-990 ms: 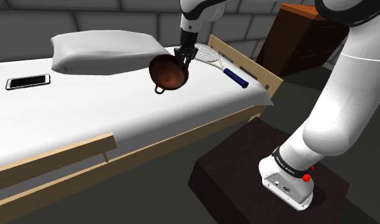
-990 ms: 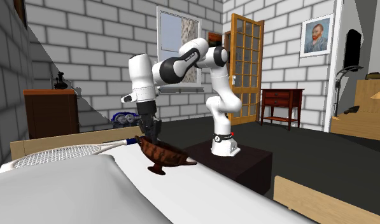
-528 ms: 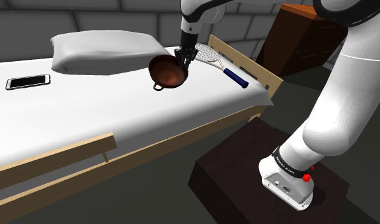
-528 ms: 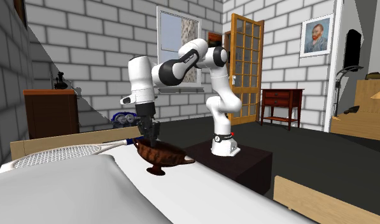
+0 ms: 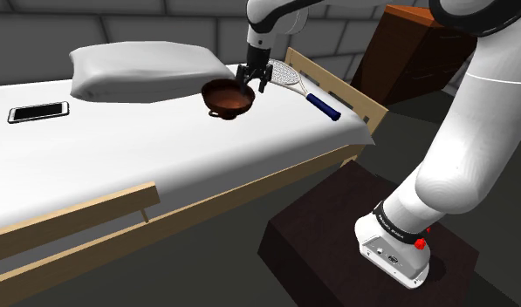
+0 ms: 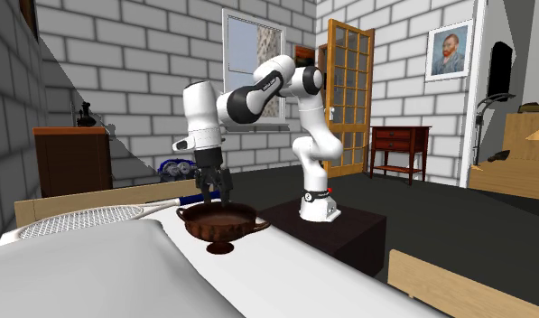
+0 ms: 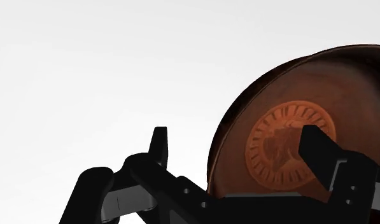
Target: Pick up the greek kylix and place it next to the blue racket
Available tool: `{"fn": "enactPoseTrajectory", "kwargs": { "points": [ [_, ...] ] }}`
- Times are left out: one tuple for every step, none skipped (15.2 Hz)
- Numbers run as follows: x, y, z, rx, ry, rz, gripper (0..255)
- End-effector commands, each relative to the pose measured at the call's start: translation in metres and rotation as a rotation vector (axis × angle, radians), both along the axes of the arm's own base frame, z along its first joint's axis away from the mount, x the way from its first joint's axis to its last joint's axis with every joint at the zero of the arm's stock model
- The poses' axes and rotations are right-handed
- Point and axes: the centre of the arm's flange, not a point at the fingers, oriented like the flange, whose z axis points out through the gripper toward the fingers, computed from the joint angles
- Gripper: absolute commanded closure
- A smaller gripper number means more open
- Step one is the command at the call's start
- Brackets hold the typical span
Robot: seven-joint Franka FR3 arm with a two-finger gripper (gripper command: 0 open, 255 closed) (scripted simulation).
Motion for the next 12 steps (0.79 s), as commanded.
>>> {"fn": "enactPoseTrajectory", "kwargs": {
  "points": [
    [0.002,-0.002,0.014,0.0,0.0,0.0,0],
    [0.003,-0.003,0.027,0.0,0.0,0.0,0],
    [0.004,-0.005,0.04,0.0,0.0,0.0,0],
    [0.005,-0.006,0.05,0.0,0.0,0.0,0],
    [0.005,-0.006,0.05,0.0,0.0,0.0,0],
    [0.005,-0.006,0.05,0.0,0.0,0.0,0],
    [0.005,-0.006,0.05,0.0,0.0,0.0,0],
    [0.005,-0.006,0.05,0.0,0.0,0.0,0],
    [0.005,-0.006,0.05,0.0,0.0,0.0,0],
    [0.005,-0.006,0.05,0.0,0.0,0.0,0],
    [0.005,-0.006,0.05,0.0,0.0,0.0,0],
    [0.005,-0.006,0.05,0.0,0.0,0.0,0]
  ]
}}
